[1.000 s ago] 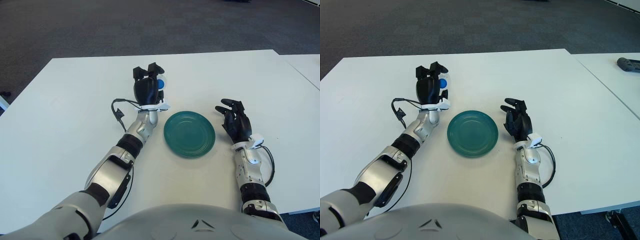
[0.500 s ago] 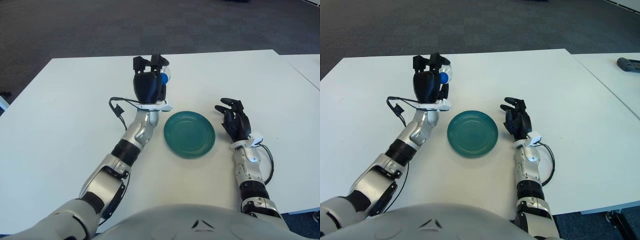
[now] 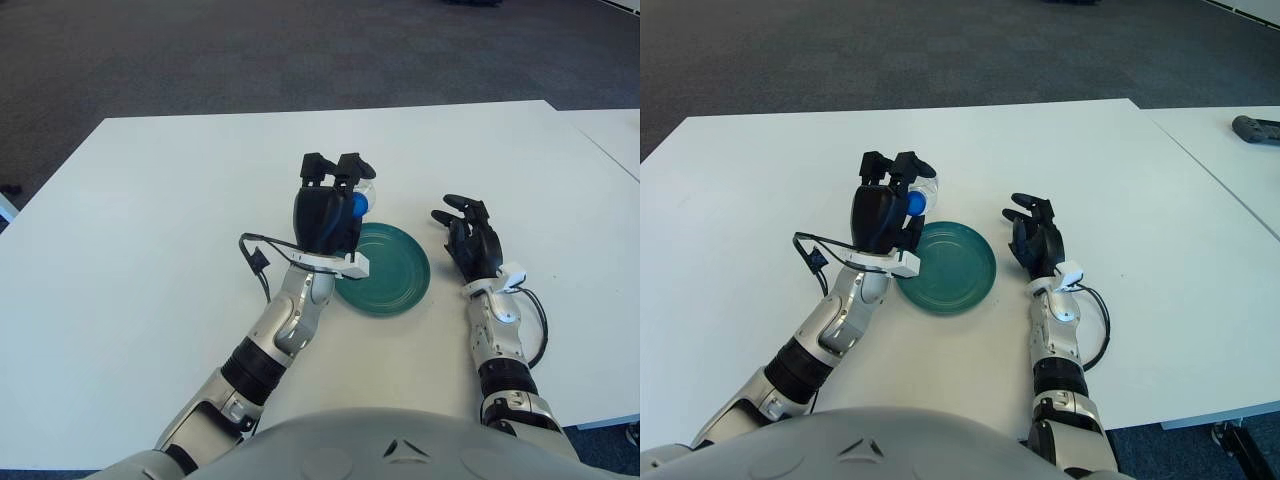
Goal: Put the bottle into the plate.
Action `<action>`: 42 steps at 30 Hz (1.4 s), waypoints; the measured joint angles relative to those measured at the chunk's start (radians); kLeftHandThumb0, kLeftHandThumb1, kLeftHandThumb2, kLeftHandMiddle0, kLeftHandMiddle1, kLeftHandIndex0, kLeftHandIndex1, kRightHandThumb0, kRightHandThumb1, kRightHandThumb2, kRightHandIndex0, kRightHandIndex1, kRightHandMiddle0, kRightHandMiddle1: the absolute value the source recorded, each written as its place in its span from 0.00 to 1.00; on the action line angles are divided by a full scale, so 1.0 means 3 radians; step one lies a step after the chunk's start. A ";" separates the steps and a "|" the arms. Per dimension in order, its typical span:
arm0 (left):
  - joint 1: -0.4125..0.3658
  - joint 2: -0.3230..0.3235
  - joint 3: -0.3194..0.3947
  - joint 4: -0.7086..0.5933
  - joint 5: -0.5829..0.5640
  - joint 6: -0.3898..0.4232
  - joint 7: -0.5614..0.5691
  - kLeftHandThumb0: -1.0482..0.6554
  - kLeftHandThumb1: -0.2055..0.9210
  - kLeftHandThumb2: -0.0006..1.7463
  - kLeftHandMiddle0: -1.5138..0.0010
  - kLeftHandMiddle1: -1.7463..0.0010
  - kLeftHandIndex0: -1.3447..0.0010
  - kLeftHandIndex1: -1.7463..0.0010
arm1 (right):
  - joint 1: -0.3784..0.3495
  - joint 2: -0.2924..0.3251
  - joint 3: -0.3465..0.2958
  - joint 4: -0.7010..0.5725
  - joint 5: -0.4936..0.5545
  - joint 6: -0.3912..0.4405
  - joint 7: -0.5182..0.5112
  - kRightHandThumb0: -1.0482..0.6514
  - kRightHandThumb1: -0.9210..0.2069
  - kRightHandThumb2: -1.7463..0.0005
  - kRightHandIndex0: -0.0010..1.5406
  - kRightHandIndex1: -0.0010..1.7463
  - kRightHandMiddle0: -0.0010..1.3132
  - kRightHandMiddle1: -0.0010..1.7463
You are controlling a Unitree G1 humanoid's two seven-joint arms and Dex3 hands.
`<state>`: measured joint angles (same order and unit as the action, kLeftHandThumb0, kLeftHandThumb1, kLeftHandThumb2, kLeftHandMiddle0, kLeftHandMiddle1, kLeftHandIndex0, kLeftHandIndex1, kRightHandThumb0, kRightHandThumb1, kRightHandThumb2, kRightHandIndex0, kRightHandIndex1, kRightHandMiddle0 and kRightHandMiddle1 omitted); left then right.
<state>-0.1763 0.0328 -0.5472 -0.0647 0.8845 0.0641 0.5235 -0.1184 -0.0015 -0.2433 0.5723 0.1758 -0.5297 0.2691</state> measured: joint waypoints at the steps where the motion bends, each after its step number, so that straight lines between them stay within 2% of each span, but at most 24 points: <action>1: 0.0013 0.0011 0.0001 -0.0048 0.0000 0.0001 -0.0049 0.61 0.23 0.92 0.45 0.03 0.57 0.00 | -0.0004 0.0000 -0.0001 0.0004 0.0000 0.0000 -0.0002 0.24 0.00 0.66 0.29 0.57 0.06 0.64; 8: 0.0120 0.0041 -0.0001 -0.0317 0.0000 0.0005 -0.0314 0.61 0.24 0.92 0.46 0.02 0.58 0.00 | -0.0063 0.0000 -0.0001 0.0078 -0.0001 -0.0001 -0.0020 0.20 0.00 0.62 0.25 0.56 0.05 0.64; 12: 0.0171 0.0037 -0.0015 -0.0343 0.0000 -0.0015 -0.0353 0.61 0.24 0.92 0.47 0.01 0.58 0.00 | -0.0074 0.0000 0.0009 0.0093 -0.0003 0.0000 -0.0013 0.19 0.00 0.60 0.22 0.59 0.02 0.64; 18: 0.0313 0.0037 -0.0054 -0.0346 0.0004 -0.0112 -0.0306 0.61 0.25 0.92 0.47 0.01 0.58 0.00 | -0.0094 -0.0001 0.0029 0.0124 -0.0031 0.0051 -0.0066 0.19 0.00 0.57 0.19 0.59 0.00 0.60; 21: 0.0414 0.0037 -0.0100 -0.0341 0.0012 -0.0192 -0.0226 0.61 0.25 0.91 0.47 0.01 0.58 0.00 | -0.0110 -0.0001 0.0035 0.0145 -0.0045 0.0048 -0.0133 0.19 0.00 0.56 0.17 0.61 0.00 0.54; 27: 0.0515 0.0037 -0.0154 -0.0294 0.0018 -0.0350 -0.0093 0.61 0.24 0.91 0.47 0.02 0.58 0.00 | -0.0146 0.0007 0.0056 0.0195 -0.0154 0.0009 -0.0377 0.19 0.00 0.56 0.19 0.63 0.00 0.50; 35: 0.0580 0.0042 -0.0158 -0.0269 0.0006 -0.0615 0.0087 0.61 0.24 0.91 0.46 0.04 0.58 0.00 | -0.0154 0.0054 0.0130 0.0207 -0.0305 -0.0010 -0.0751 0.19 0.00 0.58 0.19 0.68 0.00 0.52; 42: 0.0696 0.0054 -0.0189 -0.0255 -0.0035 -0.0819 0.0118 0.61 0.24 0.90 0.44 0.07 0.58 0.00 | -0.0154 0.0092 0.0211 0.0205 -0.0412 0.0077 -0.0991 0.22 0.00 0.62 0.20 0.70 0.00 0.64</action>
<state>0.0327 0.0488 -0.6039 -0.1411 0.8740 -0.1814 0.5591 -0.1645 0.0261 -0.1800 0.6339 0.0522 -0.5065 -0.0283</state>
